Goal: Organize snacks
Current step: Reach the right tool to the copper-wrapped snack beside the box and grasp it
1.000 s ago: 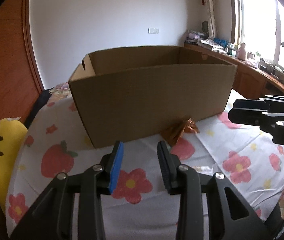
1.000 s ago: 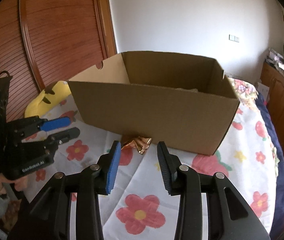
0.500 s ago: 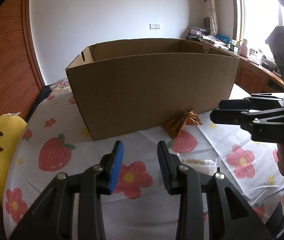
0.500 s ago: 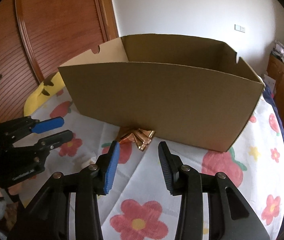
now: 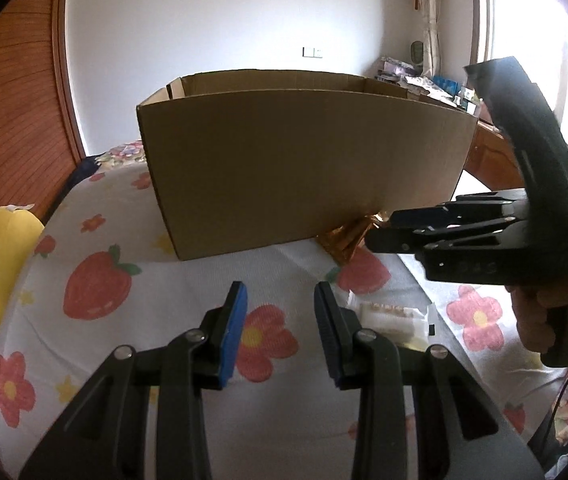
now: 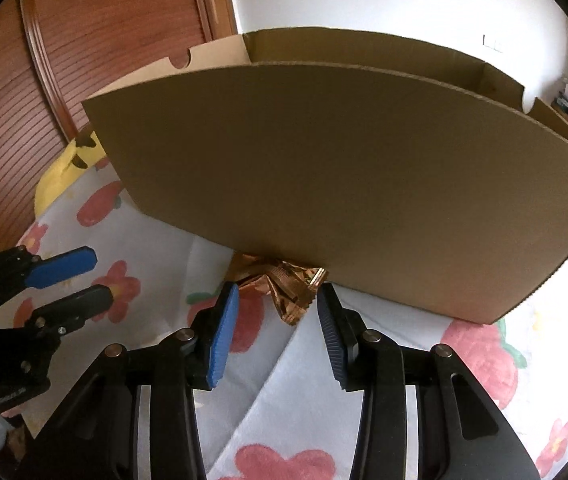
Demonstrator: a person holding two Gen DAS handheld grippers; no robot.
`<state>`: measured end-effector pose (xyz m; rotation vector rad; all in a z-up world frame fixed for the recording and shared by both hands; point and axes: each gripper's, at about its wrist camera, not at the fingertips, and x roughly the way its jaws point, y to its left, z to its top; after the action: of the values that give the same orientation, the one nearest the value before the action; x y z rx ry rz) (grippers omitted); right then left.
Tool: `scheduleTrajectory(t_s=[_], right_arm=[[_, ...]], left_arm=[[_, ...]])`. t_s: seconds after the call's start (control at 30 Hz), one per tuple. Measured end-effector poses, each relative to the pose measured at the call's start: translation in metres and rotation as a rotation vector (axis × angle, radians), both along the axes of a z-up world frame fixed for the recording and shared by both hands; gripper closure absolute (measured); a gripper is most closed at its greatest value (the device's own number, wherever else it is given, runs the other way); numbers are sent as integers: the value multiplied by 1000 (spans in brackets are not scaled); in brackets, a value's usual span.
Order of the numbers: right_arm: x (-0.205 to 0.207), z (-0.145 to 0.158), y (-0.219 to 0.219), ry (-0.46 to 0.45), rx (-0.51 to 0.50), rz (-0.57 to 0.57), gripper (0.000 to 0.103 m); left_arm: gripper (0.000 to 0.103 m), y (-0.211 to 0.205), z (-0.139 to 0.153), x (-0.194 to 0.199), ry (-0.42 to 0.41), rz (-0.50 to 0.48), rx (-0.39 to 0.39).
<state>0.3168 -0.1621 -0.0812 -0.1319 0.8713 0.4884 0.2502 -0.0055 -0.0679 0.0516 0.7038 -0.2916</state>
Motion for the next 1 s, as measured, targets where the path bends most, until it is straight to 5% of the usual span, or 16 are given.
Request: scheduleTrajectory(t_s=[0.67,0.77,1.0], right_arm=[[14,-9,10,41,2,-36,50],[11,-9,9,29,-12,-33,53],[3,-7,5,27,5,-13,78]], left_arm=[[69,2,0,-1,-15,5,-11],[69,2,-1,-1,-14,5,-12],[69,2,0,0,-13,8,-12]])
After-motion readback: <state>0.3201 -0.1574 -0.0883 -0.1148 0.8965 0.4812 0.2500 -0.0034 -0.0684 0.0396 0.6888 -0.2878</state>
